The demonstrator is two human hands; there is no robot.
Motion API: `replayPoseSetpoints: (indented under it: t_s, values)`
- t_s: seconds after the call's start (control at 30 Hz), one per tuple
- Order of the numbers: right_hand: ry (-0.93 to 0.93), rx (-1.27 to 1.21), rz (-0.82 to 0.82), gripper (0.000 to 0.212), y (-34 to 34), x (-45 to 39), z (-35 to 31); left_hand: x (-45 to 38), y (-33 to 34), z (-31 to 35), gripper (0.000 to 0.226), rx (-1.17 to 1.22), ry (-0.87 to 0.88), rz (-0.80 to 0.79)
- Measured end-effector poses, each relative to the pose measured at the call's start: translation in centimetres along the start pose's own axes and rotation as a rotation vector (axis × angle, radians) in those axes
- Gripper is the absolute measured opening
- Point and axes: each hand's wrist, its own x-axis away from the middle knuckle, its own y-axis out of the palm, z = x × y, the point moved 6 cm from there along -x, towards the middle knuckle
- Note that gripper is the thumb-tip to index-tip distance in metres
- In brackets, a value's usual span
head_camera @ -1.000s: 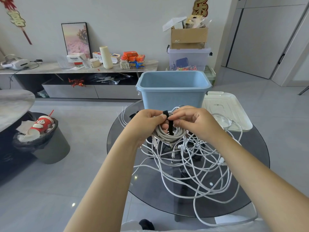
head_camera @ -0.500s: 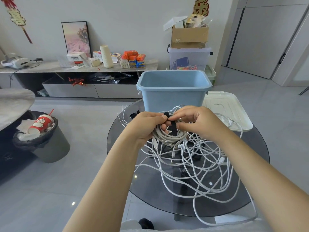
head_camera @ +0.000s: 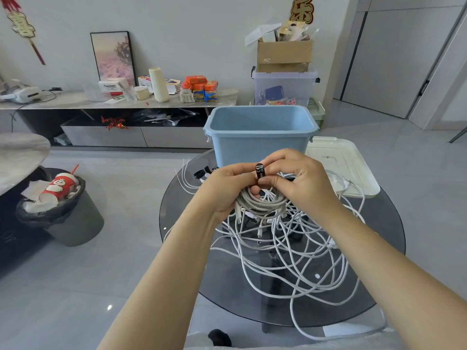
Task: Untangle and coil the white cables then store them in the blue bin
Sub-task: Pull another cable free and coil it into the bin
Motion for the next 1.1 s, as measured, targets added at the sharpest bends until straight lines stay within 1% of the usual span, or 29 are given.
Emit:
replayPoseSetpoints:
  t_s: [0.07, 0.1, 0.23, 0.3, 0.37, 0.53, 0.73, 0.8, 0.87, 0.97, 1.03, 1.1]
  values:
    - [-0.027, -0.007, 0.064, 0.01, -0.2, 0.1, -0.3, -0.1, 0.1, -0.1, 0.021, -0.019, 0.009, -0.044]
    - [-0.005, -0.024, 0.096, 0.01, -0.4, 0.1, -0.2, -0.1, 0.2, 0.0, 0.022, -0.038, 0.016, -0.063]
    - [0.235, -0.169, 0.134, 0.004, -0.5, 0.3, 0.9, -0.1, 0.0, 0.0, 0.021, -0.164, 0.063, -0.097]
    - [0.31, -0.181, 0.154, 0.009, -0.5, 0.4, 1.4, 0.0, 0.1, -0.1, 0.022, -0.242, 0.079, -0.1]
    - [0.347, -0.196, 0.174, 0.005, -0.4, 0.4, 1.5, 0.2, 0.0, 0.2, 0.022, -0.363, 0.107, -0.077]
    - [0.328, -0.12, 0.217, 0.004, -0.2, 0.7, 1.3, 0.7, 0.1, 1.2, 0.021, -0.637, 0.236, 0.004]
    - [0.202, -0.042, 0.237, 0.006, -0.3, 0.6, 0.1, 1.0, 0.5, 1.8, 0.011, -0.729, 0.336, 0.088]
    - [0.271, -0.131, 0.204, 0.011, -0.2, 0.5, 0.6, 1.1, 0.5, 1.8, 0.009, -0.78, 0.371, 0.123]
    - [0.412, -0.269, 0.181, 0.008, 0.0, 0.5, 1.4, 1.2, 0.4, 1.9, 0.019, -0.768, 0.413, 0.159]
    - [0.6, -0.531, 0.176, 0.008, 0.8, 0.8, 2.4, 1.4, 0.4, 1.9, 0.036, -0.752, 0.478, 0.161]
    - [0.638, -0.603, 0.175, 0.016, 1.3, 0.9, 2.6, 1.4, 0.6, 1.9, 0.041, -0.775, 0.509, 0.16]
    - [0.617, -0.599, 0.183, 0.021, 1.4, 0.9, 2.5, 1.5, 0.7, 1.8, 0.042, -0.78, 0.536, 0.165]
